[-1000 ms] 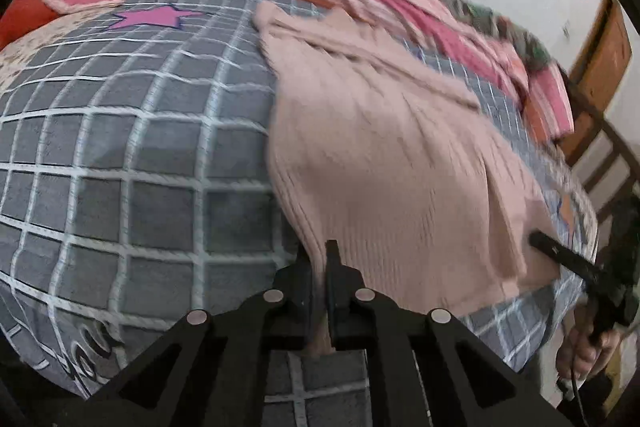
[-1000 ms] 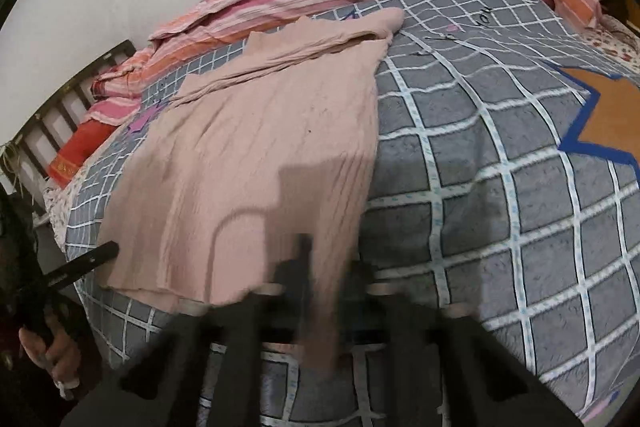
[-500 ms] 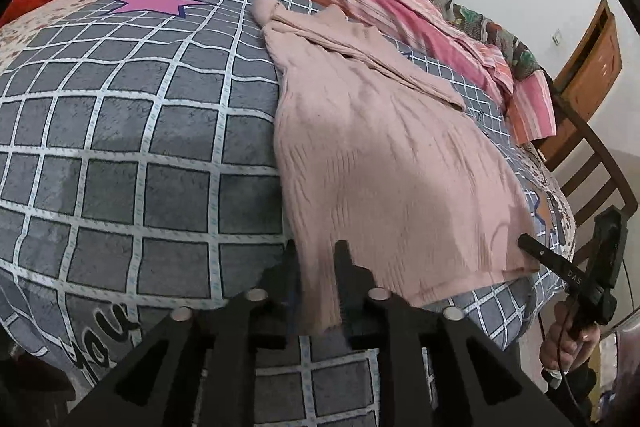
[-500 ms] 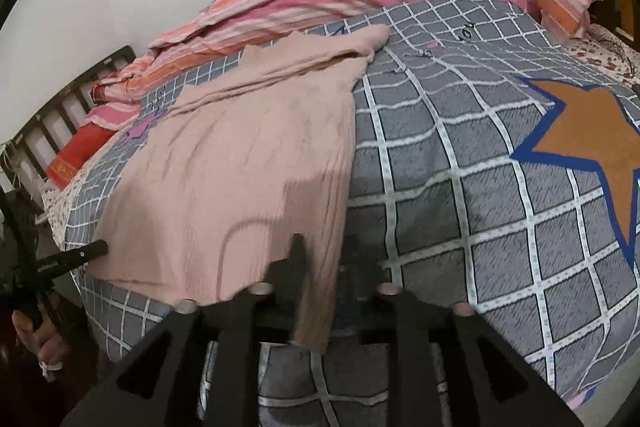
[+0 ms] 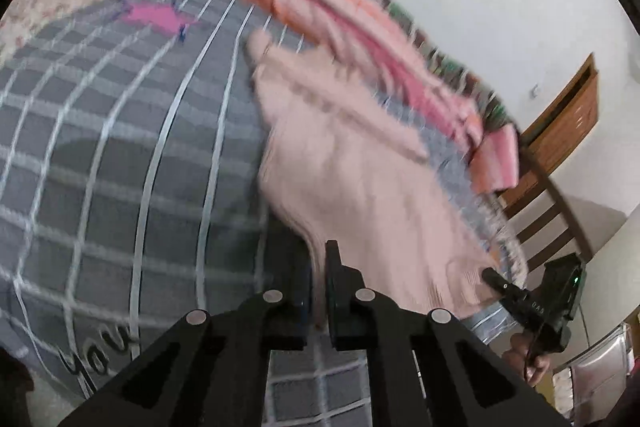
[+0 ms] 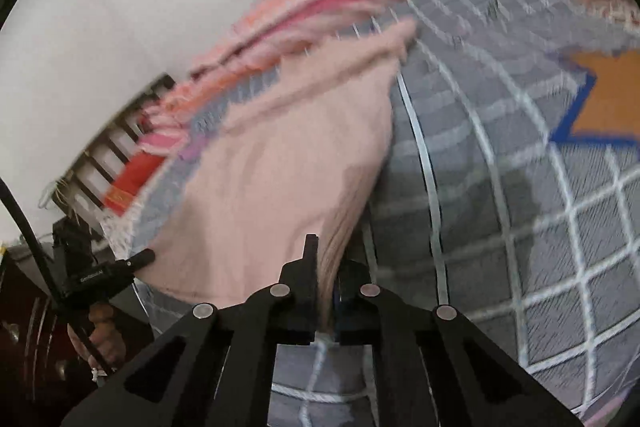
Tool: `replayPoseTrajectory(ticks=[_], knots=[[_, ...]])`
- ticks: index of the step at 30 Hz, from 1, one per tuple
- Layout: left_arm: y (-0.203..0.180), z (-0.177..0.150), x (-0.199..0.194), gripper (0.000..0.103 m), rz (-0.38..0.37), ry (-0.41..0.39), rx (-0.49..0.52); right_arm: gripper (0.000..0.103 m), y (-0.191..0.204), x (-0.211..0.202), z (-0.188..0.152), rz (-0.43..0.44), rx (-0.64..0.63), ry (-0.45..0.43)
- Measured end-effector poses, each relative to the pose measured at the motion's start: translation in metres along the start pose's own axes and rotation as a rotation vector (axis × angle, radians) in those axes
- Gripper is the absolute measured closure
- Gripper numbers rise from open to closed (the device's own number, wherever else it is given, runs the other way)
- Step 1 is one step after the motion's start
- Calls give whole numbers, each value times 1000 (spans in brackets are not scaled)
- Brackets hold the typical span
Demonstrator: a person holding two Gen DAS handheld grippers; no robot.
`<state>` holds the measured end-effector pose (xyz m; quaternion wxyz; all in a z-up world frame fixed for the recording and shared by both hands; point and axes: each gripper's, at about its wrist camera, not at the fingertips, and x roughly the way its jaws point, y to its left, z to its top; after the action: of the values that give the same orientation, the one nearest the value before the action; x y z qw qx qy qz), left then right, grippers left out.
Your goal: Fold small clothes
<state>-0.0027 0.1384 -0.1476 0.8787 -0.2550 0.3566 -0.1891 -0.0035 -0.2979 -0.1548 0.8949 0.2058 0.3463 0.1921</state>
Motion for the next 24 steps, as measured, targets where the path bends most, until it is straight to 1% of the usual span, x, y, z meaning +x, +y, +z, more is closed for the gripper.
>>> replayPoseTrajectory(ticks=[5, 11, 16, 18, 24], knots=[[-22, 44, -11, 96, -10, -97, 14, 98, 18, -19, 44, 26, -8, -115], [-34, 96, -8, 96, 3, -197, -21, 98, 28, -21, 94, 65, 24, -235], [-38, 130, 11, 96, 74, -233, -26, 98, 29, -5, 130, 58, 49, -268], [-37, 141, 23, 96, 91, -232, -27, 98, 29, 10, 146, 51, 59, -267], [-27, 173, 71, 96, 141, -209, -40, 98, 12, 56, 177, 2, 98, -239]])
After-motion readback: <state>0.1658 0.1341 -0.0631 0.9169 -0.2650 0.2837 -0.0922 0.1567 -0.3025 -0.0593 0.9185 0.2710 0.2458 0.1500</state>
